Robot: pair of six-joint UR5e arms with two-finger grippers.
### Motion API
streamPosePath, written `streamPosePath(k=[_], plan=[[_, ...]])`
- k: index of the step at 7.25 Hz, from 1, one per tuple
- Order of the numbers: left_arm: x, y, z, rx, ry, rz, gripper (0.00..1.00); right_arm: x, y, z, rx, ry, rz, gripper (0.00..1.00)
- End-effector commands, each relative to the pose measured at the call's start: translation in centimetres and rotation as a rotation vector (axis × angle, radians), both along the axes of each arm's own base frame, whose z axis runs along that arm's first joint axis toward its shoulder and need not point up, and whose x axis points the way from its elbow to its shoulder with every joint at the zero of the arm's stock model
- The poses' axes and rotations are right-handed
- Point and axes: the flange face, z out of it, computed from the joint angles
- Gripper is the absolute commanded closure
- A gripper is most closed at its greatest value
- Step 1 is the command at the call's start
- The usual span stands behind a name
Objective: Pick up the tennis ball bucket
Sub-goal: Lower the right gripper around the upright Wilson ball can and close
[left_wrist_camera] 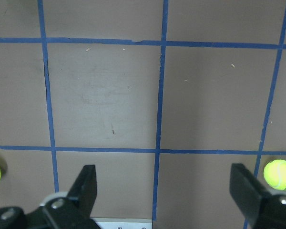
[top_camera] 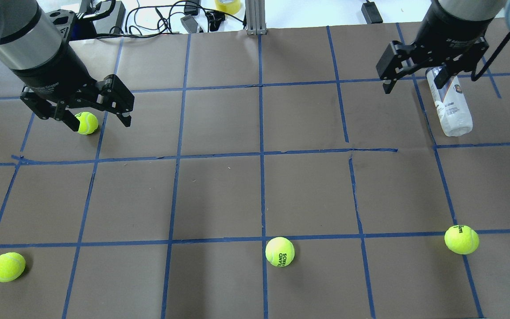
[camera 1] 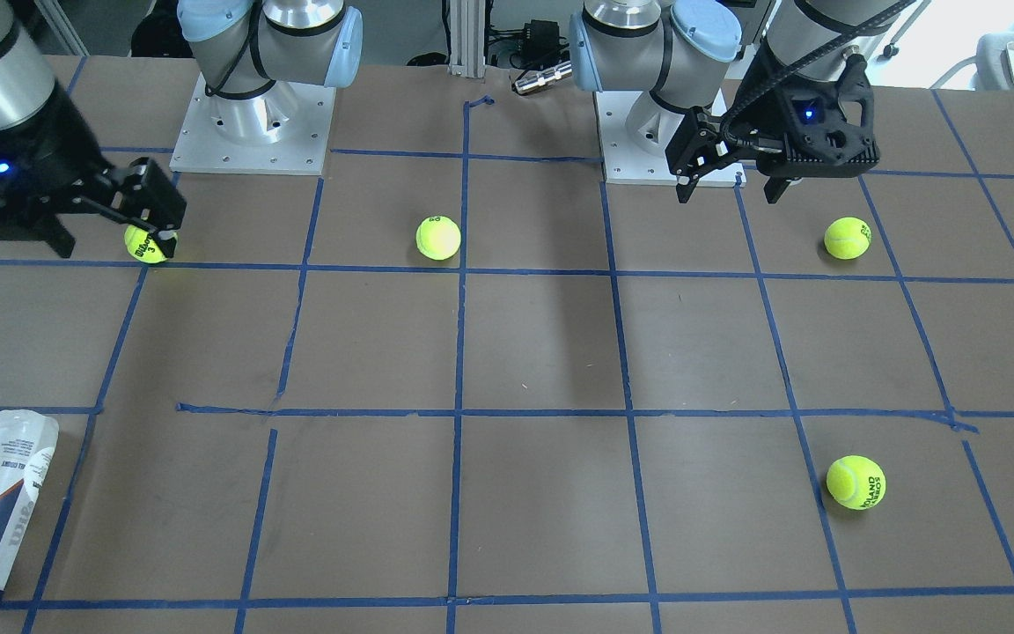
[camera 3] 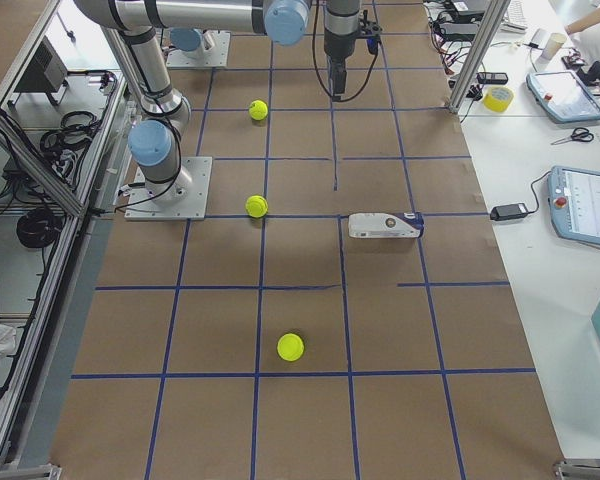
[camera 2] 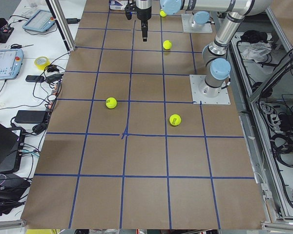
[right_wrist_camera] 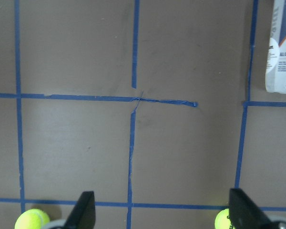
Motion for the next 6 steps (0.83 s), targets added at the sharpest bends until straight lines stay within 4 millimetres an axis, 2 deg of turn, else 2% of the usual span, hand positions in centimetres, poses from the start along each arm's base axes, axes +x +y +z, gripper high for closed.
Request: streamPosePath(k=[1, 2, 3, 4, 5, 6], plan=[[0.1, -0.4, -0.3, 0.002, 0.0, 0.002, 0.0, -9.3, -7.3, -7.9, 0.007, 0.089, -0.049, 0.0], [0.2, -0.3, -0.3, 0.002, -0.009, 0.0, 0.0, -12.2, -8.7, -10.8, 0.014, 0.086, -0.035, 0.0], [0.2, -0.3, -0.3, 0.003, -0.011, 0.0, 0.0, -15.3, -11.2, -15.4, 0.001, 0.092, -0.035, 0.0], [0.2, -0.3, -0.3, 0.003, -0.011, 0.0, 0.0, -17.6, -12.7, -18.0, -0.005, 0.096, -0.036, 0.0], [0.2, -0.3, -0.3, 0.005, -0.012, 0.0, 0.0, -19.0, -14.6, -20.5, -0.036, 0.107, -0.036, 0.0], [0.3, -0.3, -0.3, 0.005, -0.011, -0.003, 0.0, -19.2, -15.3, -22.3, -0.021, 0.084, -0.038, 0.0]])
